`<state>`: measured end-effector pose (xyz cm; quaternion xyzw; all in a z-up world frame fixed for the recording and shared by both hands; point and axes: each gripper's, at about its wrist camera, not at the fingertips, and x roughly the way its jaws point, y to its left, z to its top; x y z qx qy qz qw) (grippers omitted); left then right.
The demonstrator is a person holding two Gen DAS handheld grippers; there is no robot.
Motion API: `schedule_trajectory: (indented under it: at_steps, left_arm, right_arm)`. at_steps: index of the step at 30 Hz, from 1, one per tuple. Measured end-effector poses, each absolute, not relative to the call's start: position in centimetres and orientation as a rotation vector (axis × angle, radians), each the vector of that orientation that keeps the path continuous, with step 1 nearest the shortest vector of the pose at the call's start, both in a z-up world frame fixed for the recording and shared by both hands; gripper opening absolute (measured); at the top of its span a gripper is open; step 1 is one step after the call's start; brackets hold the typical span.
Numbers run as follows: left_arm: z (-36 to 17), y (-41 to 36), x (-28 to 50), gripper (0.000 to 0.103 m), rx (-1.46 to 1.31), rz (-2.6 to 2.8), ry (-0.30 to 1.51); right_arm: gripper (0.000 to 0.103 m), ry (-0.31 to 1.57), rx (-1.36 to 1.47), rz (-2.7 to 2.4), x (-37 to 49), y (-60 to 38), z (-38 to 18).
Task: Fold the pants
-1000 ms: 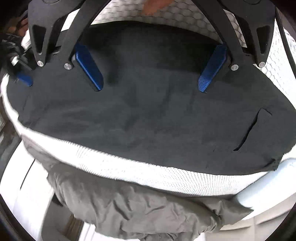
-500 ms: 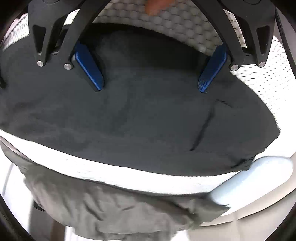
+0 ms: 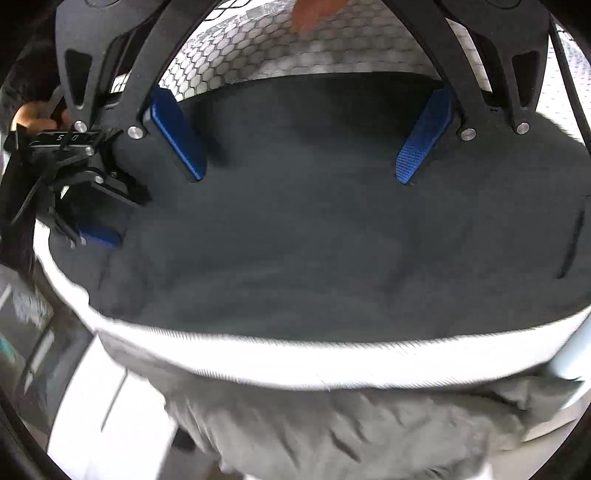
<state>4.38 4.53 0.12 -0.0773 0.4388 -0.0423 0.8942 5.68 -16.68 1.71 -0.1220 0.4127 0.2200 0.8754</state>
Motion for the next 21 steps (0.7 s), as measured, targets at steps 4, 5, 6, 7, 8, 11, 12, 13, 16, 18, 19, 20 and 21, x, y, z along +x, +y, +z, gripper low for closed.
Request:
schedule_trajectory:
  at_steps: [4, 5, 6, 7, 8, 11, 12, 13, 16, 18, 19, 20, 21]
  left_arm:
    - [-0.1, 4.2, 4.4, 0.102, -0.098, -0.072, 0.906]
    - [0.1, 4.4, 4.3, 0.102, -0.109, -0.077, 0.904]
    - [0.2, 4.6, 4.2, 0.102, -0.111, -0.076, 0.905]
    - [0.3, 4.5, 4.3, 0.102, -0.111, -0.073, 0.906]
    - [0.4, 4.5, 4.3, 0.102, -0.109, -0.067, 0.907]
    - [0.7, 3.3, 5.1, 0.102, -0.089, -0.051, 0.914]
    - [0.7, 3.5, 5.7, 0.102, -0.085, -0.046, 0.917]
    - [0.7, 3.4, 6.0, 0.102, -0.091, -0.032, 0.921]
    - [1.2, 3.5, 6.5, 0.102, -0.121, -0.008, 0.931]
    - [1.9, 3.2, 6.7, 0.102, -0.154, -0.050, 0.931]
    - [2.4, 3.0, 6.8, 0.102, -0.168, -0.072, 0.927]
    - [2.8, 2.6, 7.1, 0.102, -0.178, -0.090, 0.922]
    - [3.4, 2.0, 8.1, 0.102, -0.175, -0.111, 0.923]
  right_arm:
    - [0.097, 0.835, -0.329, 0.405, 5.6, -18.7, 1.9]
    - [0.097, 0.828, -0.352, 0.342, 5.7, -20.4, 1.9]
    - [0.098, 0.824, -0.370, 0.267, 6.0, -22.7, 1.9]
    - [0.098, 0.824, -0.370, 0.205, 6.3, -24.8, 1.9]
    - [0.098, 0.821, -0.359, 0.148, 6.6, -26.8, 2.0]
    - [0.094, 0.800, -0.228, 0.099, 6.7, -33.4, 2.8]
    - [0.095, 0.773, -0.257, 0.026, 6.6, -34.1, 3.0]
    - [0.096, 0.741, -0.310, -0.073, 6.6, -34.4, 3.1]
    - [0.100, 0.753, -0.314, -0.123, 7.3, -34.4, 2.8]
    - [0.100, 0.740, -0.373, -0.123, 7.3, -33.1, 2.8]
    - [0.100, 0.733, -0.385, -0.109, 7.2, -32.5, 3.2]
    - [0.100, 0.732, -0.370, -0.080, 7.1, -32.0, 3.6]
    - [0.100, 0.737, -0.344, -0.050, 7.2, -31.2, 4.2]
